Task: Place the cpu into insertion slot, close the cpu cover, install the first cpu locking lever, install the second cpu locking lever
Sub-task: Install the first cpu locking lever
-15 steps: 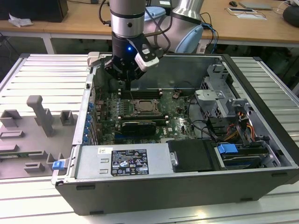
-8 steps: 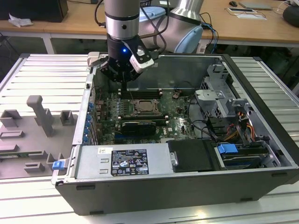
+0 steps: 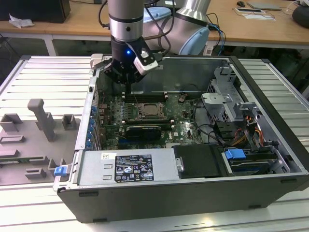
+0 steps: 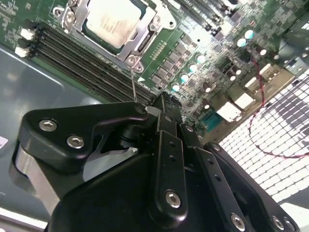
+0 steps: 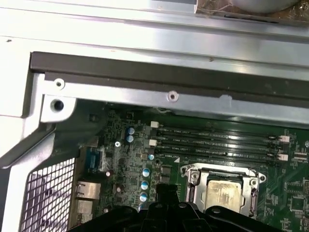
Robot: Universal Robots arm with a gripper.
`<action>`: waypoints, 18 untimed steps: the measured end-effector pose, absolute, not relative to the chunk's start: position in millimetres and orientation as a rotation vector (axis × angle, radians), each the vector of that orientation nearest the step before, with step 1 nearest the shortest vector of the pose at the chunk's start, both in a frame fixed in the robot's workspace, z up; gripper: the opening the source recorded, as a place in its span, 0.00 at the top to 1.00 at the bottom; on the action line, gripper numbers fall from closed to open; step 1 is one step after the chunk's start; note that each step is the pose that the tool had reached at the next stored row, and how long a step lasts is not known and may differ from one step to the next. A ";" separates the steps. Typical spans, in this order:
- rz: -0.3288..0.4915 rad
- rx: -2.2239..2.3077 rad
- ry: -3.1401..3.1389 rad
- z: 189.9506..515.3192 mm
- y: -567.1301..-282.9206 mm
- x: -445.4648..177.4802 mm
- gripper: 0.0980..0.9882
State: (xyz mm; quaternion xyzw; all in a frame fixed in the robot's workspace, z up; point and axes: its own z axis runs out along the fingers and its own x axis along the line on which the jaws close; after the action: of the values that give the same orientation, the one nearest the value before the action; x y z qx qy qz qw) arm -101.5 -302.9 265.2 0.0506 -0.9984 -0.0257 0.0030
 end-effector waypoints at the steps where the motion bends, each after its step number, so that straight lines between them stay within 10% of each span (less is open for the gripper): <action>1: -0.081 0.159 -3.131 264.5 -301.0 -101.4 0.99; 18: -0.150 0.149 -3.130 255.5 -294.9 -49.0 0.99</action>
State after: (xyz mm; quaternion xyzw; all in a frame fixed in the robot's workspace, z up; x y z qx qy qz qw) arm -49.0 -294.9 255.5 0.0476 -0.9977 -0.0479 0.0022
